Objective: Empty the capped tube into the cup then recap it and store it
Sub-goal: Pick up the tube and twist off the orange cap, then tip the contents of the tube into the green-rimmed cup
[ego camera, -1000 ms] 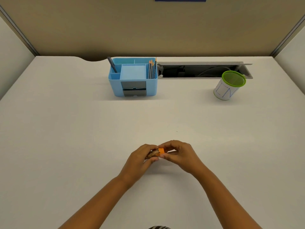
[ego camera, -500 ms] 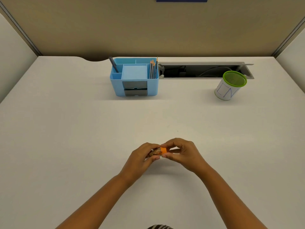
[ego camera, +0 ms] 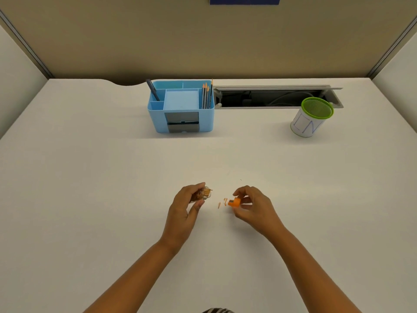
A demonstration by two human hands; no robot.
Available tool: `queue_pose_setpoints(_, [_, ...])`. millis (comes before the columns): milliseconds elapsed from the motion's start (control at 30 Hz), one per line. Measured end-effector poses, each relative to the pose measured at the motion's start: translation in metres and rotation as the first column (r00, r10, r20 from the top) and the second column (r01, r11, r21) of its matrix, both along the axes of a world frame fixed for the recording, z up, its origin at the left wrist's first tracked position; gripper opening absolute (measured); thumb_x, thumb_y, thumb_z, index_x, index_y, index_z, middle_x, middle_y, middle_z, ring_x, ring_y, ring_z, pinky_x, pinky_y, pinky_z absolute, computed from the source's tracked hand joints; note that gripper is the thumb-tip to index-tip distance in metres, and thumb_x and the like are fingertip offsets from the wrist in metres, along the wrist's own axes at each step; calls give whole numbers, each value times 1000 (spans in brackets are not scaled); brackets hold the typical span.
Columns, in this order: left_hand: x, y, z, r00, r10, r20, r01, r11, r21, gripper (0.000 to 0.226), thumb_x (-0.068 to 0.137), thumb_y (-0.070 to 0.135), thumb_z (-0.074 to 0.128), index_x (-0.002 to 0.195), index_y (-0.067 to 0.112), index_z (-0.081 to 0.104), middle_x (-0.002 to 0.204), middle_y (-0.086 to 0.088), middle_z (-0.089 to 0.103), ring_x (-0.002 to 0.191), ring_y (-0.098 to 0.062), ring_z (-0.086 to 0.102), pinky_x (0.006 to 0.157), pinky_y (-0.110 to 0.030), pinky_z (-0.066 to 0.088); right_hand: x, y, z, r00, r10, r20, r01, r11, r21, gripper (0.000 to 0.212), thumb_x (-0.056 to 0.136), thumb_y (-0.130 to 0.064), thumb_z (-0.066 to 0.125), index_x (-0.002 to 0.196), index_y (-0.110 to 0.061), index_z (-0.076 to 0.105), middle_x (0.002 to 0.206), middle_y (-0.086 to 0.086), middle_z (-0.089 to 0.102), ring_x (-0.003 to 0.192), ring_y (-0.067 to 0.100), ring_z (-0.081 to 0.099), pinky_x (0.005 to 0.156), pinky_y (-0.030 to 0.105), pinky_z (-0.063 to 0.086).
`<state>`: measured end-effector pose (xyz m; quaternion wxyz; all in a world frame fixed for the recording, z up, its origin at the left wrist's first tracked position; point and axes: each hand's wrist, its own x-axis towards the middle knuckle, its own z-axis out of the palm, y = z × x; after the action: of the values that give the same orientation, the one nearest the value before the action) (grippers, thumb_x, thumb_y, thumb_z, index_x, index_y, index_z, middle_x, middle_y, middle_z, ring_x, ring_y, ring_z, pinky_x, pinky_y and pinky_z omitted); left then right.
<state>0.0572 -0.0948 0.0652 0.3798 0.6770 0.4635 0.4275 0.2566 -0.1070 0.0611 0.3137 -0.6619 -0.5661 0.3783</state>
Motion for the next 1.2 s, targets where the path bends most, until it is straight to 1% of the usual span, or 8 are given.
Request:
queue_pose_setpoints(200, [-2,-5,-3,999,37,40,-34,996,-77,30,86,2,54,112,17,51,110,8,58,104,0,52,84,-8,38,15,-6,-13,978,-8,208,5,1000,16,22,78,-15,67,99,-20,63,103,1,56,86,10,55,80,21,45])
queue_pose_setpoints(533, [3,-3,-4,998,53,28,-49,992,-118,27,83,21,55,106,34,48,111,14,58,106,0,51,87,-8,37,6,0,-12,892,40,451,-83,994,75,33,78,-24,67,111,-23,61,117,1,56,109,21,50,88,30,39])
queue_pose_setpoints(767, [3,-4,-4,998,59,18,-56,991,-123,29,82,23,54,105,37,45,109,18,56,103,7,50,84,-4,36,-14,0,-11,830,24,558,-119,984,135,25,83,-32,62,107,-25,66,109,-1,65,102,24,52,77,31,28])
queue_pose_setpoints(833, [5,-5,-3,998,64,24,-60,991,-120,27,82,25,53,105,37,46,109,20,56,103,8,50,83,-4,36,-20,0,-5,906,-9,422,-51,990,131,24,86,-33,58,108,-26,65,111,-1,64,99,18,53,81,28,34])
queue_pose_setpoints(967, [15,-4,3,998,47,47,-41,993,-114,28,82,26,53,107,37,45,107,38,55,105,8,49,83,-3,35,-35,-2,16,977,-120,-177,100,988,-116,31,92,-37,44,117,-25,58,119,2,63,94,8,60,82,20,49])
queue_pose_setpoints(1033, [22,-2,7,997,21,69,-14,995,-103,29,84,21,53,110,31,47,110,31,58,108,3,50,85,-5,35,-39,-2,23,856,-193,-480,47,953,-299,38,94,-40,37,121,-21,55,120,7,62,97,15,64,81,25,54])
queue_pose_setpoints(1100, [29,1,11,996,2,84,5,997,-79,28,87,16,54,113,27,47,115,17,59,110,0,50,87,-6,35,-36,-1,26,615,-301,-729,-33,914,-405,39,94,-40,37,120,-16,56,119,11,63,101,22,65,80,29,55])
queue_pose_setpoints(1200, [38,6,15,995,-12,103,19,998,-66,27,87,21,52,113,28,48,114,15,62,110,-2,51,88,-7,35,-28,1,28,368,-413,-833,-84,878,-472,36,91,-36,47,115,-13,61,114,12,63,99,23,65,77,29,57])
